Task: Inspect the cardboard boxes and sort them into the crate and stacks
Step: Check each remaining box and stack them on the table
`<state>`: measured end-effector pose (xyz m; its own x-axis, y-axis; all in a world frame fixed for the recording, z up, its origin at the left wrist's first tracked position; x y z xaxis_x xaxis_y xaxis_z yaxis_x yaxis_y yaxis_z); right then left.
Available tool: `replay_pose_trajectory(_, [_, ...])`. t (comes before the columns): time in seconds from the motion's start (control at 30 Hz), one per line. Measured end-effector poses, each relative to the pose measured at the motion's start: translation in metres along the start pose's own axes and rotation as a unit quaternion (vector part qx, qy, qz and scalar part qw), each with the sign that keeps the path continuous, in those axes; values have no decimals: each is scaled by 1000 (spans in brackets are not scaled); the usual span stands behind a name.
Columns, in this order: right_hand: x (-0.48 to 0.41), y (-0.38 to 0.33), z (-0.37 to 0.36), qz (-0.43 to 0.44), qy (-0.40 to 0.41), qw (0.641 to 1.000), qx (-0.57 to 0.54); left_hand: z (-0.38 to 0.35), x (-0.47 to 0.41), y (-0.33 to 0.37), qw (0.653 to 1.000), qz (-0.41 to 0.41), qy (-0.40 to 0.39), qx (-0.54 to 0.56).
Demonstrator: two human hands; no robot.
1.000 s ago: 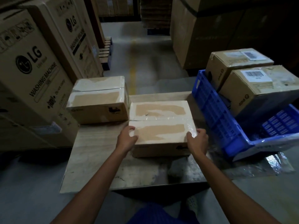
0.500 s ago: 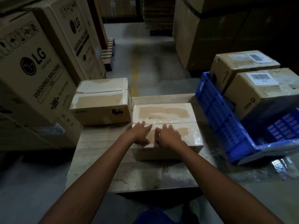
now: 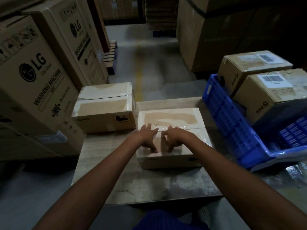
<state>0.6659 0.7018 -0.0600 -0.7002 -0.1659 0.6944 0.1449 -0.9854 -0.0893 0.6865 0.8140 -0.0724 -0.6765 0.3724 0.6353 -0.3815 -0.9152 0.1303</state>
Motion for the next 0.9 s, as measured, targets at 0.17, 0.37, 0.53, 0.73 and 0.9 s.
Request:
replay_pose_trajectory(0.17, [-6, 1, 25, 5, 45, 999, 9, 15, -7, 6, 999, -2, 30, -29])
replay_pose_trajectory(0.37, [-30, 6, 32, -8, 41, 999, -27, 24, -26, -6, 999, 21, 14, -25])
replay_pose_trajectory(0.53, [-35, 8, 28, 9, 42, 999, -31, 23, -32, 2, 999, 35, -16, -36])
replay_pose_trajectory(0.73, [-43, 43, 42, -16, 45, 998, -40, 46, -51, 22, 1000, 4, 18, -23])
replay_pose_trajectory(0.9, [-41, 62, 34, -11, 36, 998, -41, 40, -62, 28, 999, 21, -27, -26])
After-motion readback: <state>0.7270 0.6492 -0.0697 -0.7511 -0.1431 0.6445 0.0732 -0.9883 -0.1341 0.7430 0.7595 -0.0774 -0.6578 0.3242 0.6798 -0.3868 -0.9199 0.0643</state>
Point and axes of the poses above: each hand's wrist, its own x-axis away from the middle knuckle, its own z-axis out of the back of the hand, y = z × x, the point moved 9 cm from there along -x, towards the middle knuckle, and after that the axes turned 4 degrees about -y, right-handed, at the moved point
